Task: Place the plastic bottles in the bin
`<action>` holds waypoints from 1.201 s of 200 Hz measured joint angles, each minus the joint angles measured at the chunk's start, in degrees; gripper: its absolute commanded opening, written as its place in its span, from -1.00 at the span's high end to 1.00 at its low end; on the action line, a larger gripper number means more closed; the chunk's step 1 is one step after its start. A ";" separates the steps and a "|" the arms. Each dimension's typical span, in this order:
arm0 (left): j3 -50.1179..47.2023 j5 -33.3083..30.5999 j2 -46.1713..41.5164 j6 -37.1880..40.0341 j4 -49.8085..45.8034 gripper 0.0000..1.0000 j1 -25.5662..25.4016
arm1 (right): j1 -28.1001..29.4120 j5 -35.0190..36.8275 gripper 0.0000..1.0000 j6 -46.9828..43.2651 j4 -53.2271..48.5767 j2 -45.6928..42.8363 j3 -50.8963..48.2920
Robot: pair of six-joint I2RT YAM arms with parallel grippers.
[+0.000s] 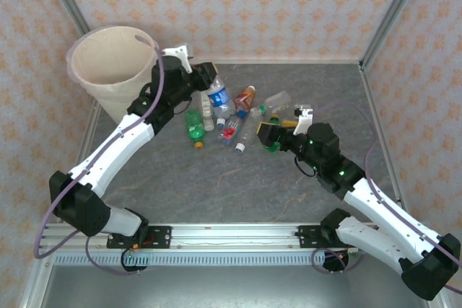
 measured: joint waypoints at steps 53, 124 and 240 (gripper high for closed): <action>8.81 -5.86 -1.77 4.00 -8.59 0.64 8.96 | 0.00 1.09 -1.00 0.46 2.67 0.17 0.00; 13.86 -10.64 -3.61 4.50 -13.68 0.64 20.00 | 0.00 0.39 -1.00 0.44 4.37 2.75 0.00; 21.75 -24.55 -1.20 12.55 -12.94 0.63 24.02 | 0.00 -0.02 -1.00 0.66 4.57 4.00 2.03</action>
